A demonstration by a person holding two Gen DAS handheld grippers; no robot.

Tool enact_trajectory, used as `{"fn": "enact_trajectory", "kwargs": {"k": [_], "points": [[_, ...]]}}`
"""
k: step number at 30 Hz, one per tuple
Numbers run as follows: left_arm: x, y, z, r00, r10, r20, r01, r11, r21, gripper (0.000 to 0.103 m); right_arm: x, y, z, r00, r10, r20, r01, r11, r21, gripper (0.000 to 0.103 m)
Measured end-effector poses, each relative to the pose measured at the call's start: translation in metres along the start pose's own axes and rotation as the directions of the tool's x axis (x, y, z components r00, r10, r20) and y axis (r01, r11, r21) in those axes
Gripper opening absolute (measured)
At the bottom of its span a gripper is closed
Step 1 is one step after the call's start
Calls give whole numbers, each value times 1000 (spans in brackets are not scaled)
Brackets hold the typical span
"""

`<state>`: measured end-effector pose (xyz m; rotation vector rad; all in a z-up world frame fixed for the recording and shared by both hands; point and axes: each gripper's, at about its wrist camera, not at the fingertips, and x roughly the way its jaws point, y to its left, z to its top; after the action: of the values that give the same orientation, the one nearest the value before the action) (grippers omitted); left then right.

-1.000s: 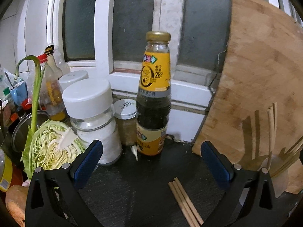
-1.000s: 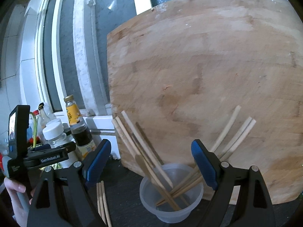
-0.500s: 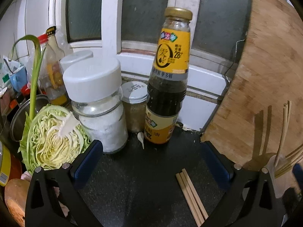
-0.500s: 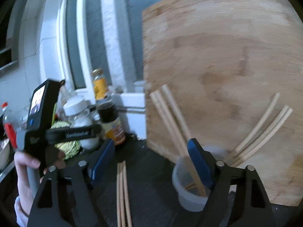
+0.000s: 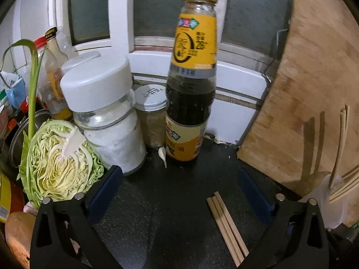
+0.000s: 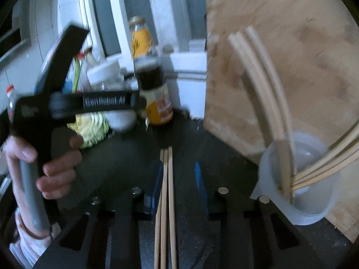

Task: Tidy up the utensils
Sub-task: 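Lower the right gripper onto the chopsticks and grasp one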

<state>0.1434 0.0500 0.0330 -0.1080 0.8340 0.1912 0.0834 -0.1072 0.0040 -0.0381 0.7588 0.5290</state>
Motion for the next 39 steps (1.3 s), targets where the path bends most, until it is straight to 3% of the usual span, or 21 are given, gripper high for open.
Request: {"fn": "enact_trajectory", "kwargs": {"k": [10, 18, 25, 31, 33, 35, 39], "points": [[5, 6, -1, 1000, -5, -25, 5, 1000, -3, 72, 43, 11, -16, 989, -32, -147, 24, 998, -55, 28], [19, -2, -5, 993, -61, -105, 64, 998, 29, 57, 59, 8, -19, 981, -39, -192, 27, 997, -66, 24], [33, -11, -12, 976, -100, -192, 112, 993, 49, 35, 58, 9, -20, 978, -24, -206, 10, 997, -71, 21], [39, -13, -14, 975, -93, -203, 105, 993, 51, 34, 63, 12, -21, 976, -49, -212, 27, 994, -105, 21], [41, -14, -15, 972, -96, -214, 109, 993, 53, 34, 64, 11, -21, 975, -72, -210, 50, 993, -108, 16], [46, -15, -16, 969, -103, -226, 118, 992, 53, 34, 63, 4, -20, 973, -91, -210, 76, 994, -76, 8], [51, -19, -19, 960, -123, -252, 141, 989, 54, 34, 62, -16, -16, 968, -94, -233, 103, 994, 26, 8]]}}
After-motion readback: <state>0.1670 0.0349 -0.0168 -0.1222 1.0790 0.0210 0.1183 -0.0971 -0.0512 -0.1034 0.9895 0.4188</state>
